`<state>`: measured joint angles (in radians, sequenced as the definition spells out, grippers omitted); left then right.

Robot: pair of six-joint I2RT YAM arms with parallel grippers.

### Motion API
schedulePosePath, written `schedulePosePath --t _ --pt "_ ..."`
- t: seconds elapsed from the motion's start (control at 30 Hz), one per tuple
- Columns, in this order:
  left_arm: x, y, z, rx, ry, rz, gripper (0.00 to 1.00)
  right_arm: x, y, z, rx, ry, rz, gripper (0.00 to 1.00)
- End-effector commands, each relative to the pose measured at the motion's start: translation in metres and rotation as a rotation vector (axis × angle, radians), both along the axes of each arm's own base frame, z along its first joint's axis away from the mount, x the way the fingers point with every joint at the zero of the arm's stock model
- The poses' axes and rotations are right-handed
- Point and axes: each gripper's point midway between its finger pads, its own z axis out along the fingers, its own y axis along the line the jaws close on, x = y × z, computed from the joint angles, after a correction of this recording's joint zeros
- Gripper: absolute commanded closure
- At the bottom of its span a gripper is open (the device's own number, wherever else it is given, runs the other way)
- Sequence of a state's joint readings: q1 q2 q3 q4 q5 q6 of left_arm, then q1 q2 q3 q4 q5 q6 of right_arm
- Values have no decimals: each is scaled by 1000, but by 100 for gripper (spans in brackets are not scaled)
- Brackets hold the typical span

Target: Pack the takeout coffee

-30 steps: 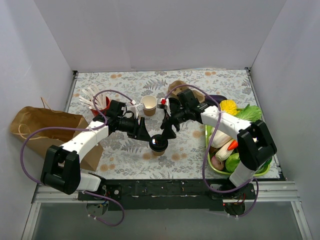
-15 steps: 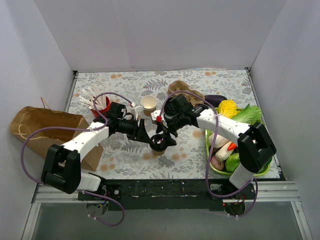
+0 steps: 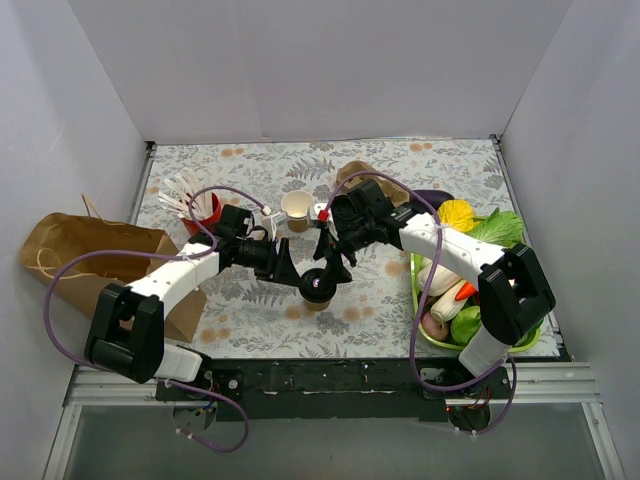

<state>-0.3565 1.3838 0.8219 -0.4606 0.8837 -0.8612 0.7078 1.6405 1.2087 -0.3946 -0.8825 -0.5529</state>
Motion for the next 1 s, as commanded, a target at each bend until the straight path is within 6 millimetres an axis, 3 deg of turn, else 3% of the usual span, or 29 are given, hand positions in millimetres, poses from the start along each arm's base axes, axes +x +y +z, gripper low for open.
schedulePosePath --t 0.0,0.37,0.73,0.97 --pt "-2 -1 -4 -18 9 -10 54 -5 7 24 72 15 43 13" --pt "-5 -1 -11 -18 37 -18 55 -27 4 4 17 -101 170 11" --pt "-7 -2 -15 -30 56 -39 55 -15 9 2 29 -206 128 10" --pt "-8 -2 -18 -32 67 -42 56 -24 3 -11 -4 -169 181 12"
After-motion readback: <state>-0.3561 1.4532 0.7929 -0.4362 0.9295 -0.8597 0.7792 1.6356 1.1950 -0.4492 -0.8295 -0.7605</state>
